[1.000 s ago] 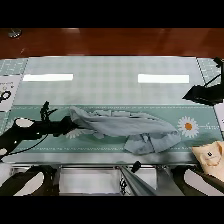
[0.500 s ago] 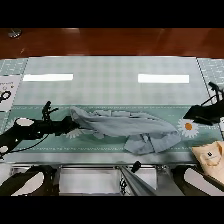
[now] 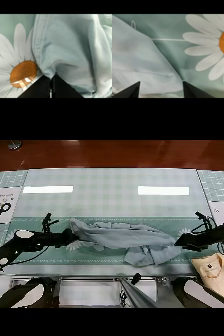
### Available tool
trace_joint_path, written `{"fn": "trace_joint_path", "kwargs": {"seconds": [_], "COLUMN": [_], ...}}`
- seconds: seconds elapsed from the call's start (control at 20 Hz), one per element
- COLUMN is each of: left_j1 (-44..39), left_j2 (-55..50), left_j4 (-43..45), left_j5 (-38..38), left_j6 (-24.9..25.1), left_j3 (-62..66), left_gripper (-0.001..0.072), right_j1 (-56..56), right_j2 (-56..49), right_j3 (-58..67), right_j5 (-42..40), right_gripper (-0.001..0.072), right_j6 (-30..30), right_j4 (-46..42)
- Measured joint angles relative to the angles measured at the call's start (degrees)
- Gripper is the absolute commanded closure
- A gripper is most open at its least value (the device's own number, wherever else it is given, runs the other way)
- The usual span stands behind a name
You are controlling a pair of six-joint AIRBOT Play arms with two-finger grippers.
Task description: Fold the shirts.
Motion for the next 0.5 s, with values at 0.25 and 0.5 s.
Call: {"fn": "trace_joint_path", "kwargs": {"seconds": [0.25, 0.5], "left_j1": [0.0, 0.04], "left_j2": [-0.02, 0.0], "left_j4": [-0.04, 0.33], "left_j5": [-0.02, -0.26], "left_j6": [-0.02, -0.13], "left_j3": [0.0, 0.83], "left_gripper": [0.0683, 0.0683], "right_j1": [-0.04, -0.04], "right_j2": [0.02, 0.74], "right_j3": [-3.69, -6.47], "right_j5": [-1.57, -3.39], "right_gripper": [0.0347, 0.0683], "right_j6": [-0.79, -2.4], "right_j4": [1.11, 3.67]}}
